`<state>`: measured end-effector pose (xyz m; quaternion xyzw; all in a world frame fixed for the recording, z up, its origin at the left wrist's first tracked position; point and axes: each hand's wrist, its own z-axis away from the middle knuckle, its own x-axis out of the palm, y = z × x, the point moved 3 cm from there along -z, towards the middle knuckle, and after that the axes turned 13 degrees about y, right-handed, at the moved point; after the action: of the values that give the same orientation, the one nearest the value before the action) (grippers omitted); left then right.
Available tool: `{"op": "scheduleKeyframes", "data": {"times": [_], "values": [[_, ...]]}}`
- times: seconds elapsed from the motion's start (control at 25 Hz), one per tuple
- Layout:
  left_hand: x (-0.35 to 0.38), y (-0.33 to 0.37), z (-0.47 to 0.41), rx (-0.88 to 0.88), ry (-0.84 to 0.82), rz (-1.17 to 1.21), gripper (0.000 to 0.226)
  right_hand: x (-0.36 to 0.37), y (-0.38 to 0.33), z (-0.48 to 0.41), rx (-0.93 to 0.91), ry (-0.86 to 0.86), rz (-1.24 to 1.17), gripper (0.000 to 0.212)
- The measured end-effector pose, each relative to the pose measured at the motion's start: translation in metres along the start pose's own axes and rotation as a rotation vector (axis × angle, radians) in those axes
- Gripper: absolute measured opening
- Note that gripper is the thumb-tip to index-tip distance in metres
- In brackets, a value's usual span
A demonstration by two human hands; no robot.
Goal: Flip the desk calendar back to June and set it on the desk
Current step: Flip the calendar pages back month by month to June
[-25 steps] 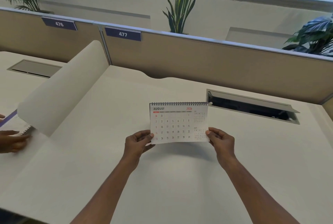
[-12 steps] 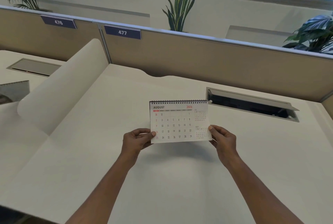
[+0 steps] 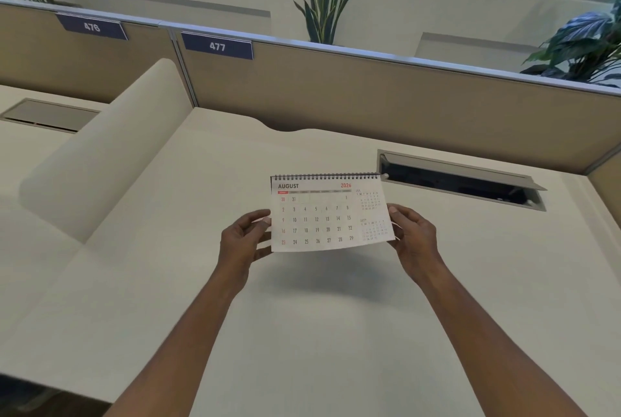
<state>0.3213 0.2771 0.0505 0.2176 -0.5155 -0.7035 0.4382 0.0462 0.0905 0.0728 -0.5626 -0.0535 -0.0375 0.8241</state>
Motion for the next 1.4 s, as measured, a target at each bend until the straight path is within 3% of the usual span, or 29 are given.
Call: {"op": "scheduleKeyframes", "data": {"times": [0.24,0.52,0.8,1.0,1.4], "values": [[0.005,0.026,-0.007,0.11,-0.044,-0.009,0.027,0.008,-0.034,-0.01,-0.042,-0.078,-0.034,0.029],[0.019,0.059,-0.025,0.28,-0.046,-0.114,0.015,0.019,-0.061,-0.02,-0.102,-0.167,-0.013,0.026],[0.035,0.076,-0.048,0.372,-0.025,-0.223,0.008,0.037,-0.066,-0.03,-0.156,-0.147,0.096,0.022],[0.037,0.07,-0.06,0.384,0.029,-0.263,0.02,0.043,-0.062,-0.039,-0.205,-0.09,0.192,0.017],[0.039,0.059,-0.078,0.329,0.07,-0.266,0.017,0.048,-0.047,-0.06,-0.244,0.012,0.225,0.007]]}}
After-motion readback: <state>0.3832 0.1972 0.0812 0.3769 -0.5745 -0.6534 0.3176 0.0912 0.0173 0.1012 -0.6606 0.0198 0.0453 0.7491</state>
